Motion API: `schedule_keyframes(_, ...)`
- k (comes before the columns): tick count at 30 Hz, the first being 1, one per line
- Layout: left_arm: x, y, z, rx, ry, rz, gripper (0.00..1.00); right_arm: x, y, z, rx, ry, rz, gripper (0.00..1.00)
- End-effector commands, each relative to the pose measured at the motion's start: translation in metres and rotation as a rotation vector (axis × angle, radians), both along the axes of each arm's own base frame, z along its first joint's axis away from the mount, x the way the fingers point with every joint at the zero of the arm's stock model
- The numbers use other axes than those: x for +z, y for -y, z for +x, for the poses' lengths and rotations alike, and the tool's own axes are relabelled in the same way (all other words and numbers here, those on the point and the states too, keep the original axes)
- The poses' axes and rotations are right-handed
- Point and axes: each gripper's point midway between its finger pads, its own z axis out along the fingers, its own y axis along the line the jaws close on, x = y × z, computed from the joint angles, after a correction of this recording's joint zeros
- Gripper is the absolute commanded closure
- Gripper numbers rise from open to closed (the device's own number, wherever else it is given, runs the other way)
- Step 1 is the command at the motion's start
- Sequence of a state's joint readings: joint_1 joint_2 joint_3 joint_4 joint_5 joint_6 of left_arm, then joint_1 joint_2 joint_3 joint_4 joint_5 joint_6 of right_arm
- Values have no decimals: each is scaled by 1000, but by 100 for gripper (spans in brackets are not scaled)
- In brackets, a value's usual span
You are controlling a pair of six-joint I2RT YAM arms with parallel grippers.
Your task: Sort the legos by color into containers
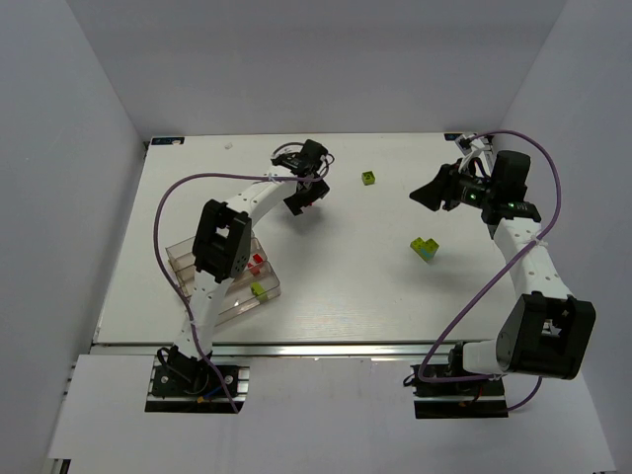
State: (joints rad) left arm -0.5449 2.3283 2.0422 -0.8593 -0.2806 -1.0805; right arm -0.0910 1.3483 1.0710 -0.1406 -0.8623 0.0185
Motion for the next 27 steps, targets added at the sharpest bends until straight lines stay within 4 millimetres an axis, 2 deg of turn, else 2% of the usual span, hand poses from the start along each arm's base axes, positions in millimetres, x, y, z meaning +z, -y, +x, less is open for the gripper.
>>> schedule_keyframes(1, 29, 0, 19, 166, 74, -98, 22, 13, 0, 5, 3, 38, -9, 45)
schedule_keyframes(5, 11, 5, 23, 220, 15, -140, 26, 15, 1, 5, -1, 44, -11, 45)
schedule_keyframes(12, 6, 8, 32, 274, 31, -162, 31, 17, 2, 4, -4, 54, -14, 45)
schedule_keyframes(18, -10, -3, 31, 300, -8, -147, 35, 18, 3, 4, -8, 59, -15, 46)
schedule_keyframes(20, -14, -7, 33, 310, -13, -150, 40, 19, 3, 4, -8, 62, -15, 46)
schedule_keyframes(27, -29, -2, 34, 296, -60, -176, 45, 21, 3, 3, -12, 69, -15, 47)
